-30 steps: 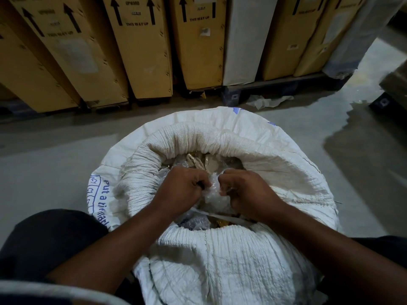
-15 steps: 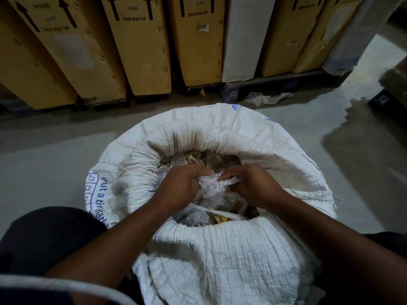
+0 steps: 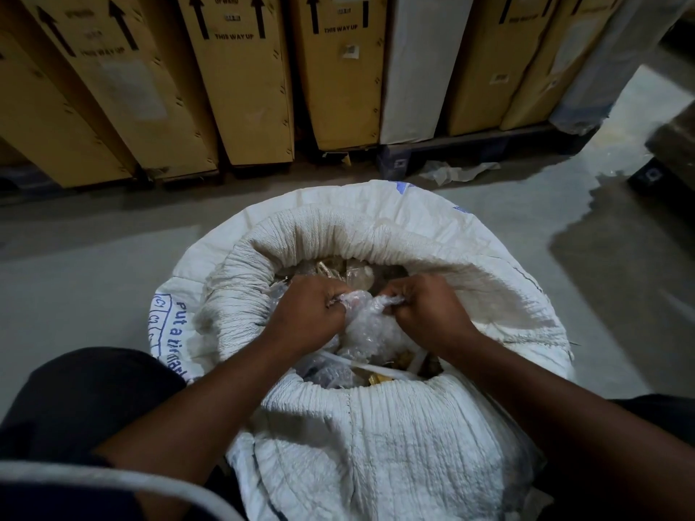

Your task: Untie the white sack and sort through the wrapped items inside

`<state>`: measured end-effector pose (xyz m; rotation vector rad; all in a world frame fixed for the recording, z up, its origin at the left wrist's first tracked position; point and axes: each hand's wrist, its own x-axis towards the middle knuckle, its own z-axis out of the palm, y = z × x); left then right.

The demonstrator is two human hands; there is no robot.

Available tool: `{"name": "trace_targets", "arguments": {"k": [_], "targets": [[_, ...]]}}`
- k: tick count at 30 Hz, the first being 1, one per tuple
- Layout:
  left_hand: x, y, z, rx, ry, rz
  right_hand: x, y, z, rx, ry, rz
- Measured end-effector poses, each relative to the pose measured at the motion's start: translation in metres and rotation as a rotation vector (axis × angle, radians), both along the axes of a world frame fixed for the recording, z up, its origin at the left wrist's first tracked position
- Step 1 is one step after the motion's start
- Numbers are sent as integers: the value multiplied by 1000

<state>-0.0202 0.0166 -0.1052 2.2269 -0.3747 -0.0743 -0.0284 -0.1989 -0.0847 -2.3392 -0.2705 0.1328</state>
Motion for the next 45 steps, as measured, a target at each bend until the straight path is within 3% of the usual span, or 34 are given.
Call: {"name": "trace_targets", "arguments": {"k": [4, 7, 12, 16, 22, 26, 32, 36, 39, 45], "targets": [[-1, 3, 11, 157, 16, -38, 9, -6, -4, -104, 63, -14], [-1, 15, 24, 272, 1, -18, 11, -19, 7, -133, 137, 94], [-12, 34, 23, 618, 235, -9, -1, -29, 18, -261, 255, 284], [-8, 27, 14, 618, 97, 66, -6, -14, 14, -348, 116, 215], [0, 28, 15, 529, 48, 116, -6, -4, 13, -251, 7, 69], [-3, 22, 8, 587, -32, 123, -3, 0, 8, -311, -86, 32], [-7, 18, 9, 694, -105, 102, 3, -3, 3, -413, -56, 61], [-11, 14, 25, 566, -215, 101, 6, -7, 6, -437, -1, 212], [-14, 10, 44, 471, -330, 132, 4, -8, 15, -420, -70, 289], [-16, 12, 73, 536, -384, 148, -3, 1, 57, -343, -231, 243]]}}
